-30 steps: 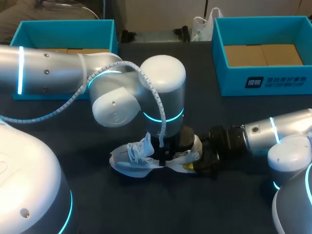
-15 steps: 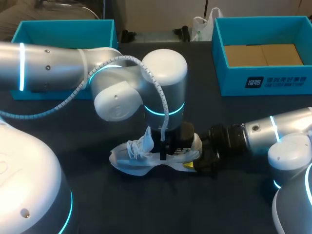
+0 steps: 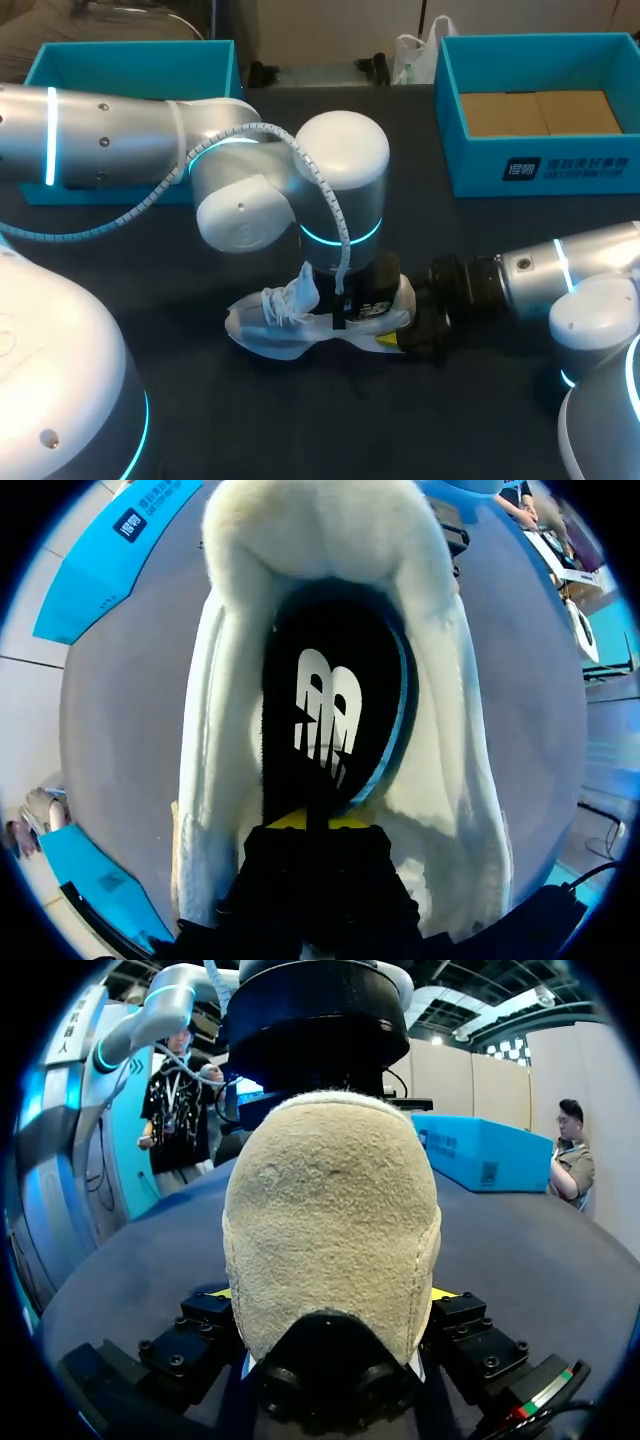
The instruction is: Take the shoe out of the shoebox, open the shoe tongue, remove and reinsert the insole, then place the shoe into the shoebox
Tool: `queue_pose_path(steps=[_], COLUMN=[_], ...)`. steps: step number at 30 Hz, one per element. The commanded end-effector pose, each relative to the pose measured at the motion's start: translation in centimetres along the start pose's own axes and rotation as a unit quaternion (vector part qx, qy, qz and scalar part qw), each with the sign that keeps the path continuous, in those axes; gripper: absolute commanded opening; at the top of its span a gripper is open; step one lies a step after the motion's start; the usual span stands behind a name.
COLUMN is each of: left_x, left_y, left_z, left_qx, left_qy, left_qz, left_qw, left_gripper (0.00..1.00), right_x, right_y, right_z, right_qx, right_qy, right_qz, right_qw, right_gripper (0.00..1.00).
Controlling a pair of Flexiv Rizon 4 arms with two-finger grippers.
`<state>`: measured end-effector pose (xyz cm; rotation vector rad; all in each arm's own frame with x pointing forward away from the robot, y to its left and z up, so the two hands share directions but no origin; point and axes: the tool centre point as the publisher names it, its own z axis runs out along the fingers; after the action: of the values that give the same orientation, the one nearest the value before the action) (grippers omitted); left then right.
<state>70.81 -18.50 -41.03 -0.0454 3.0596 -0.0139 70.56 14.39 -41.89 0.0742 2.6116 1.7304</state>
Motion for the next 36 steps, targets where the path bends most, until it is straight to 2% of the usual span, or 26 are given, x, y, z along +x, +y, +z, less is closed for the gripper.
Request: queue_pose_path(steps=[1, 8, 19, 28, 36], left_x=[-1.2, -0.6, 0.3, 1.0, 1.0], left_y=[0.6, 1.5, 2.2, 2.3, 3.0], left_z=[0.2, -2.1, -5.0, -7.5, -8.5], left_qx=[0.018, 0.06, 0.122, 0.171, 0.207], left_qy=[0.02, 0.078, 0.124, 0.116, 0.107], left_qz=[-0.005, 0.006, 0.027, 0.024, 0.005], left_qw=[1.0, 0.995, 0.984, 0.978, 0.972], left_gripper=[0.0, 0.0, 0.0, 0.0, 0.0], right_x=[0.4, 0.4, 0.4, 0.4, 0.4], right_y=[0.7, 0.7, 0.7, 0.7, 0.7], right_z=[0.2, 0.2, 0.2, 0.2, 0.2], right_qx=[0.003, 0.003, 0.003, 0.003, 0.003], right_qy=[0.001, 0.001, 0.001, 0.001, 0.001], right_qz=[0.0, 0.0, 0.0, 0.0, 0.0], right_qw=[1.0, 1.0, 1.0, 1.0, 1.0], right_gripper=[0.0, 0.0, 0.0, 0.0, 0.0])
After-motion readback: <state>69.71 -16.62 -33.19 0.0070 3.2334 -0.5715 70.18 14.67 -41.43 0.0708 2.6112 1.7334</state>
